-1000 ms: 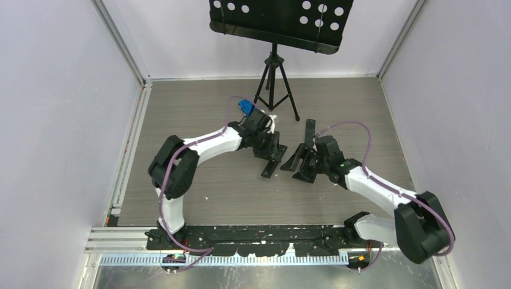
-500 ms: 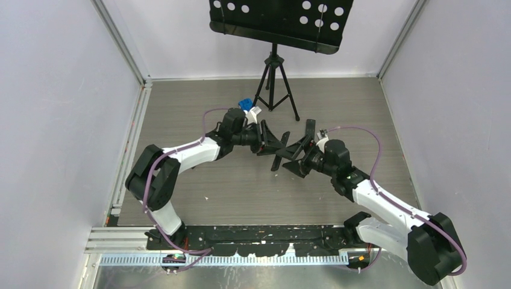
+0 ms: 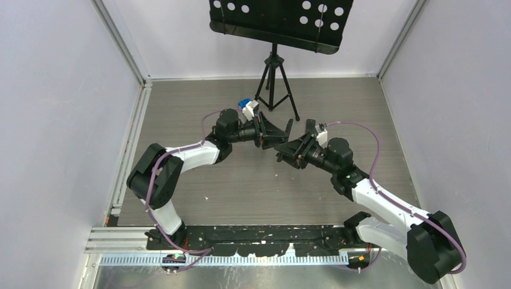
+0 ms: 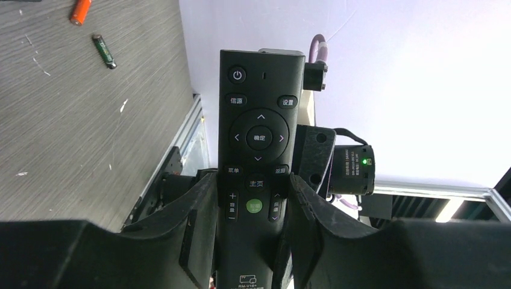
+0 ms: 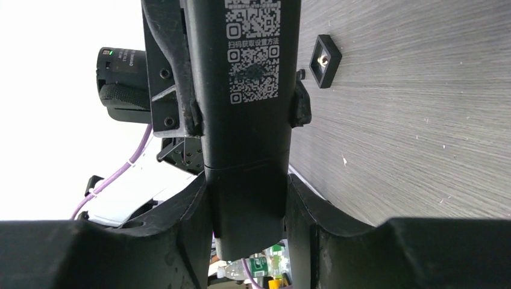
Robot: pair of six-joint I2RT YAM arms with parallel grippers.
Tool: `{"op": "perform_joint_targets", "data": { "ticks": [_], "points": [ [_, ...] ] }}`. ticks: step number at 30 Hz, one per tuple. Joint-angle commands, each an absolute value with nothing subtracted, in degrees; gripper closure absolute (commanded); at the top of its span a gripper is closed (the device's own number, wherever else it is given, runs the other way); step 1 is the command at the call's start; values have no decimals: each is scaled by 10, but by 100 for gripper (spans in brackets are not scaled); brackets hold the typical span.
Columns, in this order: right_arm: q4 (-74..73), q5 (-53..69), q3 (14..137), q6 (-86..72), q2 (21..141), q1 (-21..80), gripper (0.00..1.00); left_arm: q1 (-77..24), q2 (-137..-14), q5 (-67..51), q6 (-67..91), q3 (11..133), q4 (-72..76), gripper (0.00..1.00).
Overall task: Load the batteries into the remote control
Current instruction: Adjust the remote control.
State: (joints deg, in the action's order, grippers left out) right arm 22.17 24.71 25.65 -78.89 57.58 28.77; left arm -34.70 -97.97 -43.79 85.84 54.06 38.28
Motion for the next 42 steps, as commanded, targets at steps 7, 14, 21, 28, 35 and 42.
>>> {"op": "perform_joint_targets", "data": {
  "ticks": [7,14,21,28,35,42],
  "points": [
    [150,226,313,-697,573,293,72,-345,-961,-430,839,540,451,41],
    [22,211,387,-633,605,311,73,-344,-948,-413,727,541,360,32],
    [-18,222,432,-618,645,319,73,-345,-959,-439,687,555,294,51],
    [-18,286,442,-558,610,317,18,-341,-905,-451,595,552,214,83],
    [-40,242,446,-557,533,302,15,-316,-860,-589,520,561,150,84],
    [-15,166,448,-611,506,301,15,-316,-807,-673,521,538,197,84]
  ]
}}
